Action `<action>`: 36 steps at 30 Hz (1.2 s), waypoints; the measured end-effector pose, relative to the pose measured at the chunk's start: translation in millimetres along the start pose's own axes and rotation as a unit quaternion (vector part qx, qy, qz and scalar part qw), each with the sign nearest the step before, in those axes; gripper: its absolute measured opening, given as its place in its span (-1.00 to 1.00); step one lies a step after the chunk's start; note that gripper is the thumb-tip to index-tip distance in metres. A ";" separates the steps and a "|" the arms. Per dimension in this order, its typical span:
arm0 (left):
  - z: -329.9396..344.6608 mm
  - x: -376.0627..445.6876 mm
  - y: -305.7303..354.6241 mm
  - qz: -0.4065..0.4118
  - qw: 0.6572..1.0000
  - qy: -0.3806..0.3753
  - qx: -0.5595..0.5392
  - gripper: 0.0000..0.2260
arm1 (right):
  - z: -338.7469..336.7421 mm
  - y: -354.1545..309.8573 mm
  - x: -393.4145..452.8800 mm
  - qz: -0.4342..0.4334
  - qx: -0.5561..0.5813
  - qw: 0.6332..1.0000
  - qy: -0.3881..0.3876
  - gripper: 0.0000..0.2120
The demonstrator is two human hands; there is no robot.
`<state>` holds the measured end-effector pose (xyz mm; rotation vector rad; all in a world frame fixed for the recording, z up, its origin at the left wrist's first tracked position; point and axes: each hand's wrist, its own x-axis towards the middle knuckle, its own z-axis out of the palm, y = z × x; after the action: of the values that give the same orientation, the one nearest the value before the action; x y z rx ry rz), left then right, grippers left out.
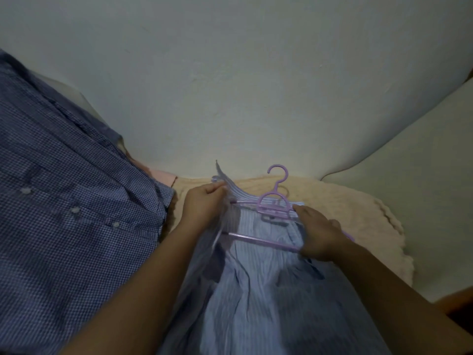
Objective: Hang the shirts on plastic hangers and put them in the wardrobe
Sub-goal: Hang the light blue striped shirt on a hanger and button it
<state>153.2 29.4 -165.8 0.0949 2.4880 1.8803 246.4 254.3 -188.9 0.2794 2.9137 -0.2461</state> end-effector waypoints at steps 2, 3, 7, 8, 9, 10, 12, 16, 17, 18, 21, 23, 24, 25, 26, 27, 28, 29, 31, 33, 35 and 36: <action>0.1 -6.7 0.6 -0.026 0.995 -0.003 -0.096 -0.76 | 5.0 -10.8 2.0 -0.010 0.000 1.000 0.001 0.02; 0.8 -9.0 -4.6 -0.056 0.988 -0.007 -0.142 -0.78 | 8.7 -14.8 3.0 -0.012 0.005 1.000 -0.003 0.00; 7.8 -28.8 -62.0 -0.245 0.924 -0.022 -0.293 -0.79 | 31.3 -23.4 7.9 -0.014 0.047 0.999 -0.020 -0.01; 8.7 -37.4 -79.4 -0.286 0.913 -0.026 -0.290 -0.74 | 39.8 -24.1 9.1 -0.016 0.050 0.998 -0.023 -0.02; 8.2 -45.2 -96.6 -0.306 0.918 -0.027 -0.252 -0.71 | 49.2 -24.0 10.5 -0.018 0.053 0.998 -0.020 -0.04; 8.5 -52.0 -110.6 -0.304 0.932 -0.024 -0.198 -0.68 | 59.2 -23.0 11.9 -0.020 0.054 0.998 -0.014 -0.07; 9.7 -56.9 -126.6 -0.242 0.968 -0.016 -0.068 -0.65 | 72.3 -19.1 14.2 -0.032 0.040 0.999 -0.001 -0.08; 17.7 -49.4 -117.6 -0.004 0.969 0.061 0.240 -0.54 | 70.7 -7.3 26.9 -0.046 0.033 0.998 -0.036 0.11; 18.9 -44.8 -115.1 0.060 0.957 0.073 0.276 -0.49 | 66.5 -4.9 30.4 -0.046 0.039 0.997 -0.043 0.17; 19.4 -38.9 -113.1 0.113 0.947 0.070 0.292 -0.45 | 62.2 -1.6 33.9 -0.048 0.052 0.996 -0.045 0.23; 20.4 -16.8 -113.5 0.221 0.905 0.000 0.363 -0.34 | 52.3 11.5 45.6 -0.030 0.122 0.992 -0.014 0.12; 23.3 -2.3 -111.8 0.262 0.850 -0.076 0.451 -0.22 | 52.0 24.4 54.9 0.009 0.153 0.987 0.048 -0.18; 25.2 5.1 -110.9 0.246 0.830 -0.134 0.483 -0.15 | 52.5 29.8 58.2 0.035 0.155 0.984 0.076 -0.30; 27.2 12.1 -109.9 0.210 0.816 -0.191 0.503 -0.08 | 53.1 34.7 60.3 0.063 0.150 0.983 0.090 -0.39; 28.4 18.9 -109.2 0.173 0.807 -0.235 0.514 -0.01 | 55.5 39.8 61.9 0.084 0.134 0.983 0.093 -0.47; 29.4 24.2 -108.8 0.147 0.802 -0.263 0.516 0.04 | 55.7 42.9 61.1 0.095 0.118 0.986 0.077 -0.53; 29.6 28.6 -109.1 0.130 0.803 -0.282 0.508 0.08 | 57.0 46.9 61.6 0.103 0.124 0.985 0.065 -0.58; 29.6 31.9 -110.6 0.118 0.806 -0.297 0.497 0.08 | 57.1 50.1 62.1 0.118 0.161 0.978 0.057 -0.61; 29.0 35.8 -113.5 0.103 0.812 -0.312 0.483 0.08 | 60.0 56.7 63.3 0.137 0.229 0.962 0.052 -0.67; 29.3 36.7 -115.3 0.095 0.810 -0.321 0.481 0.09 | 64.3 59.1 62.9 0.136 0.240 0.960 0.053 -0.73; 29.4 37.5 -115.5 0.087 0.807 -0.333 0.481 0.12 | 67.2 60.9 61.4 0.151 0.264 0.950 0.065 -0.72; 29.0 38.1 -115.0 0.082 0.805 -0.339 0.481 0.16 | 67.4 63.4 60.7 0.158 0.282 0.943 0.075 -0.69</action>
<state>112.6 28.3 -283.6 0.8306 2.5660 0.2552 213.5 313.5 -276.4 0.8759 2.8125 -1.0432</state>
